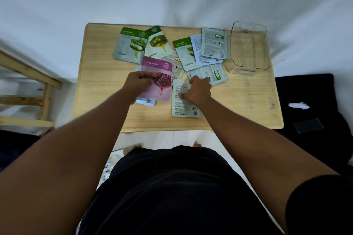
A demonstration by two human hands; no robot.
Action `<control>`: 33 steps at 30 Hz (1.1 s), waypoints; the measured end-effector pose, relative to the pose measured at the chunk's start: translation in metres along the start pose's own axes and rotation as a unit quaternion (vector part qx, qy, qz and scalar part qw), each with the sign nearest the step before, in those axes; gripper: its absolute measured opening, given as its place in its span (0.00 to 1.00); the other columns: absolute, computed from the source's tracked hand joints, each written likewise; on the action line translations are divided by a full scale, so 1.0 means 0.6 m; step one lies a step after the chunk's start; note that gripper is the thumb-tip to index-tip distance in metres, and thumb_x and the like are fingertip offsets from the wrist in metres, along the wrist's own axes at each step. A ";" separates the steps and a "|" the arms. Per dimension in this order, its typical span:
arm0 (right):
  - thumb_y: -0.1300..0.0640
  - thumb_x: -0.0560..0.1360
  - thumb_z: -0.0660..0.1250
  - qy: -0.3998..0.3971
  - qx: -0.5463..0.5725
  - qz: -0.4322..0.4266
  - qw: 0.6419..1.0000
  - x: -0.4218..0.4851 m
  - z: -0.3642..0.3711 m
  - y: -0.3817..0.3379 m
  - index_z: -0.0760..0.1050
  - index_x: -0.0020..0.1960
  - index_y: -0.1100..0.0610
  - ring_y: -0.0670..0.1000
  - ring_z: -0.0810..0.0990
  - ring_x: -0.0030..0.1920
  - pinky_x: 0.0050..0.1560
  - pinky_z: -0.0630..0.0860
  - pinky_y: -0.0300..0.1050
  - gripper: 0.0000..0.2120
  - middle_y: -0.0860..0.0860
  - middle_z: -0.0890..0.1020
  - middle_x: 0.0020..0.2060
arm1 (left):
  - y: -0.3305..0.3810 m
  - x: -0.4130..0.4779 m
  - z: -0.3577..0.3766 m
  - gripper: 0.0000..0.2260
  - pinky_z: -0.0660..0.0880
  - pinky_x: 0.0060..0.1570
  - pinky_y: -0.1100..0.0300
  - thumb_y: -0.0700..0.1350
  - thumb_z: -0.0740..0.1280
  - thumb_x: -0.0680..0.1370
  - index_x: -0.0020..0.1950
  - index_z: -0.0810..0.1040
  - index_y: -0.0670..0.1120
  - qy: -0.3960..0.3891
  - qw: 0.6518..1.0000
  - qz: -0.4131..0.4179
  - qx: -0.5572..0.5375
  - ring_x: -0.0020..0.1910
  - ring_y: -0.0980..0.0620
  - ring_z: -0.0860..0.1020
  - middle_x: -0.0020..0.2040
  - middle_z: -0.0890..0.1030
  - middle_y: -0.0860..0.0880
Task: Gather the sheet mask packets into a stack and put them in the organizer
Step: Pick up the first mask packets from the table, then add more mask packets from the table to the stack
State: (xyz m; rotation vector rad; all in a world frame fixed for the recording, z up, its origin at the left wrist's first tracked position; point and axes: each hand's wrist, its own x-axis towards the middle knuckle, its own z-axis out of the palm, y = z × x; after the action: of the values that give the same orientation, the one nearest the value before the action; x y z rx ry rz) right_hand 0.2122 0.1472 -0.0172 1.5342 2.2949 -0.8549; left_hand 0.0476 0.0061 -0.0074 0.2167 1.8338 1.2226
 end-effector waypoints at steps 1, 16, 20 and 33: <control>0.46 0.63 0.83 0.010 0.001 0.008 1.000 -0.007 0.003 0.000 0.70 0.66 0.53 0.61 0.69 0.66 0.61 0.74 0.53 0.37 0.59 0.65 0.66 | -0.004 -0.005 0.002 0.18 0.81 0.44 0.62 0.28 0.63 0.75 0.46 0.85 0.50 0.002 1.000 -0.001 0.003 0.45 0.50 0.80 0.47 0.84 0.48; 0.59 0.63 0.83 0.067 0.235 0.089 0.966 -0.030 0.025 0.049 0.72 0.63 0.59 0.55 0.80 0.60 0.53 0.76 0.42 0.33 0.56 0.80 0.60 | -0.069 -0.054 0.008 0.17 0.80 0.59 0.53 0.30 0.65 0.75 0.56 0.86 0.44 0.015 1.000 -0.027 -0.001 0.57 0.46 0.81 0.57 0.84 0.45; 0.57 0.67 0.78 0.017 0.190 0.076 0.979 -0.028 0.034 0.048 0.83 0.51 0.60 0.56 0.84 0.53 0.50 0.80 0.44 0.14 0.55 0.85 0.52 | -0.075 -0.060 0.016 0.17 0.80 0.58 0.55 0.29 0.64 0.76 0.56 0.86 0.44 0.016 0.999 -0.026 0.009 0.55 0.48 0.81 0.56 0.84 0.46; 0.53 0.67 0.68 0.053 0.325 -0.048 0.943 -0.045 -0.077 -0.069 0.73 0.35 0.52 0.57 0.86 0.44 0.45 0.85 0.62 0.05 0.55 0.85 0.40 | -0.034 -0.059 -0.005 0.20 0.79 0.56 0.58 0.29 0.60 0.76 0.59 0.85 0.44 0.029 0.998 0.026 0.039 0.54 0.48 0.80 0.56 0.83 0.45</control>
State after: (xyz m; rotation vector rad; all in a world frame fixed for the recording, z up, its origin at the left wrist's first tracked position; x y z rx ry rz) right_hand 0.1911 0.1431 0.0471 1.7414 2.2947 -1.7280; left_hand 0.0725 -0.0259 -0.0033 0.2771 1.9385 1.2065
